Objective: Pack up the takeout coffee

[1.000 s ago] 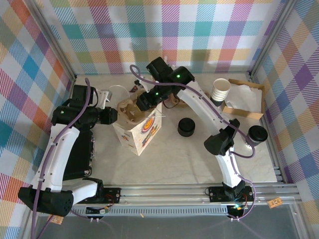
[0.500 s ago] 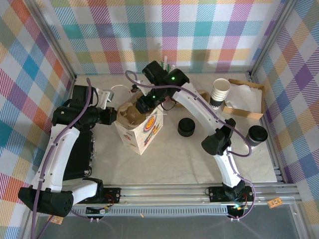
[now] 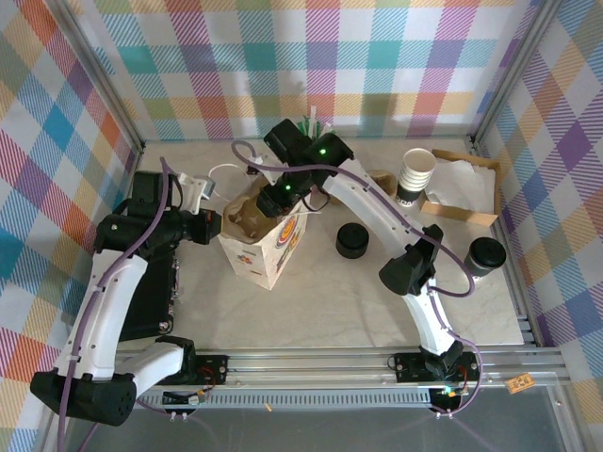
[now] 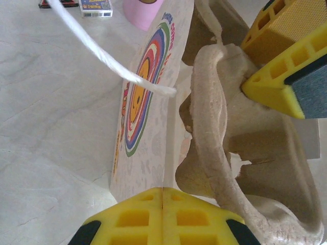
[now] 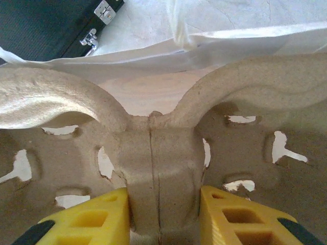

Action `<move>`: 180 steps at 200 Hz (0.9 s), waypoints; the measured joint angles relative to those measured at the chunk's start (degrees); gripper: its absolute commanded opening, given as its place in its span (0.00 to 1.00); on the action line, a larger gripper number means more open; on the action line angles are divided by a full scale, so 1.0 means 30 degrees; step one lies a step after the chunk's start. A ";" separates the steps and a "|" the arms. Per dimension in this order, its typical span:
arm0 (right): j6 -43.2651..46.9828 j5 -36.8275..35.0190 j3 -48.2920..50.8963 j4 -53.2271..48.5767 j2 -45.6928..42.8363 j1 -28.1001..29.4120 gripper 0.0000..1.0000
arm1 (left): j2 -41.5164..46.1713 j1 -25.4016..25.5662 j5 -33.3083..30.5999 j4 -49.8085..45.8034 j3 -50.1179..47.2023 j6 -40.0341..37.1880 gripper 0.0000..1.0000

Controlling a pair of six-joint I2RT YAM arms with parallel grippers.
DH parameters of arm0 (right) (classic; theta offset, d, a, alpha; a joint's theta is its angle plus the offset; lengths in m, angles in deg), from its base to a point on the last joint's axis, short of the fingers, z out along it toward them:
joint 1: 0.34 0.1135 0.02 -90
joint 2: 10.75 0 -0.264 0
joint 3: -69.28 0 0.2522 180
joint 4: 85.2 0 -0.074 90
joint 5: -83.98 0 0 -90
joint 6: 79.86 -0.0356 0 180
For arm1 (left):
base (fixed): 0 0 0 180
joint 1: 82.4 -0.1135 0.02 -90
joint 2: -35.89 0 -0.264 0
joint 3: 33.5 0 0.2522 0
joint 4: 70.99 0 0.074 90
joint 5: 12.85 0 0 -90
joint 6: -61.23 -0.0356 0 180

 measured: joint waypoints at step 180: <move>0.0386 -0.2769 0.0386 -0.0197 0.0007 0.0641 0.34 | 0.0423 0.0000 0.0342 0.0998 -0.0882 -0.0138 0.10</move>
